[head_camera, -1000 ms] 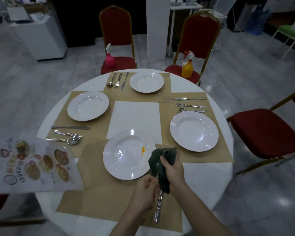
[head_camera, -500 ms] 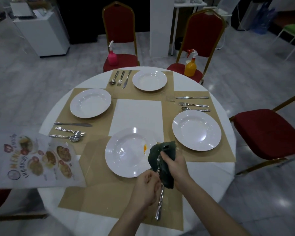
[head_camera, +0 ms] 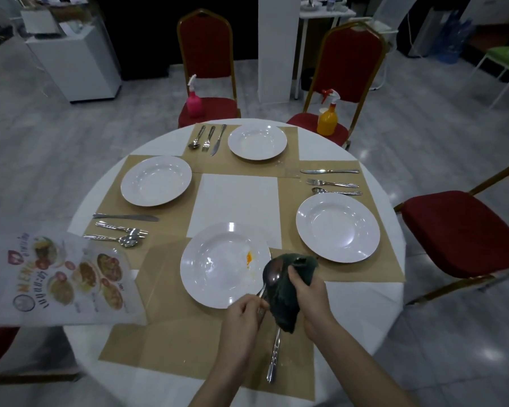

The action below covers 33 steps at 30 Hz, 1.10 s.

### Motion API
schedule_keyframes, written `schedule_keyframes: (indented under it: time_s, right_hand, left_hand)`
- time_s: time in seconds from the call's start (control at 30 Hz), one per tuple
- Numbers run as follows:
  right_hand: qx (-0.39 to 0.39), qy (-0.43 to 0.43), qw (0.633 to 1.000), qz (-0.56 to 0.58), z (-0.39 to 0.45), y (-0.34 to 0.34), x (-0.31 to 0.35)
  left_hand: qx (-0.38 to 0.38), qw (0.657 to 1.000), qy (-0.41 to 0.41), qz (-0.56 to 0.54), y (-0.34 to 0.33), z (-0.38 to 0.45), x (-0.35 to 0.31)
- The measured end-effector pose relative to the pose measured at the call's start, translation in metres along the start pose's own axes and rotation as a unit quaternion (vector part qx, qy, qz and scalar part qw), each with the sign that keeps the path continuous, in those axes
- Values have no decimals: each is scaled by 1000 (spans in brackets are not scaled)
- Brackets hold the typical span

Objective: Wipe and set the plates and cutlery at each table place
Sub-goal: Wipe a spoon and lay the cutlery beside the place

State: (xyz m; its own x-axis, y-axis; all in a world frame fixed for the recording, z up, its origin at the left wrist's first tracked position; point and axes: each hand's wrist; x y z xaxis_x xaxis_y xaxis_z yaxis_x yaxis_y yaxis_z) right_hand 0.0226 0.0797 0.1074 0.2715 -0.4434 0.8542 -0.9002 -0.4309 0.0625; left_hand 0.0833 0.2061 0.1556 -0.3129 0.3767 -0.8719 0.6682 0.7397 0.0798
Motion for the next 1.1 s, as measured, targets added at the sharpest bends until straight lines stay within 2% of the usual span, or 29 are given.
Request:
schedule_keyframes:
  time_s: [0.1, 0.2, 0.23, 0.33, 0.47, 0.53, 0.67, 0.73, 1.0, 1.1]
  right_hand:
    - [26, -37, 999, 9, -6, 5, -9]
    - [95, -69, 993, 28, -21, 1, -11]
    - [97, -67, 993, 22, -25, -1, -11]
    - [53, -66, 996, 18, -22, -5, -16]
    - [-3, -176, 979, 106, -7, 0, -13]
    - [-20, -200, 971, 128, -3, 2, -8]
    - [33, -166, 970, 172, -17, -7, 2]
    - [50, -144, 976, 156, -22, -12, 7]
    - [-19, -183, 968, 171, -4, -19, 28]
    - [14, -187, 966, 177, -7, -25, 20]
  left_hand:
    - [-21, 999, -31, 2, 2, 11, -4]
    - [-15, 995, -72, 71, -2, 21, 7]
    - [-13, 993, -78, 89, -4, 23, 13]
    - [22, 992, -79, 94, -8, 24, 26]
    - [60, 986, -93, 121, -17, 5, 41]
    - [61, 985, -96, 132, -22, 2, 42]
    - [21, 984, -125, 127, -20, 12, 25]
    - [21, 983, -134, 121, -17, 16, 21]
    - [46, 986, -120, 103, -12, 9, 17]
    - [31, 987, -122, 96, -4, 12, 12]
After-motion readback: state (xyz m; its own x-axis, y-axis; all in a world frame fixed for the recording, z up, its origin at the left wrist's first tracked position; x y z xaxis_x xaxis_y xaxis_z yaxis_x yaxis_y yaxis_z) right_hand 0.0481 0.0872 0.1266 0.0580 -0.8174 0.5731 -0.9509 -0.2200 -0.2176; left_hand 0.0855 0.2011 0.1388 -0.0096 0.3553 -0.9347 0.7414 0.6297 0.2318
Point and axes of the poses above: each hand's wrist, its own z-axis towards the middle knuckle, its own y-axis out of the back of the hand, x = y × z, and after that the axes turned 6 degrees about -z, right-handed
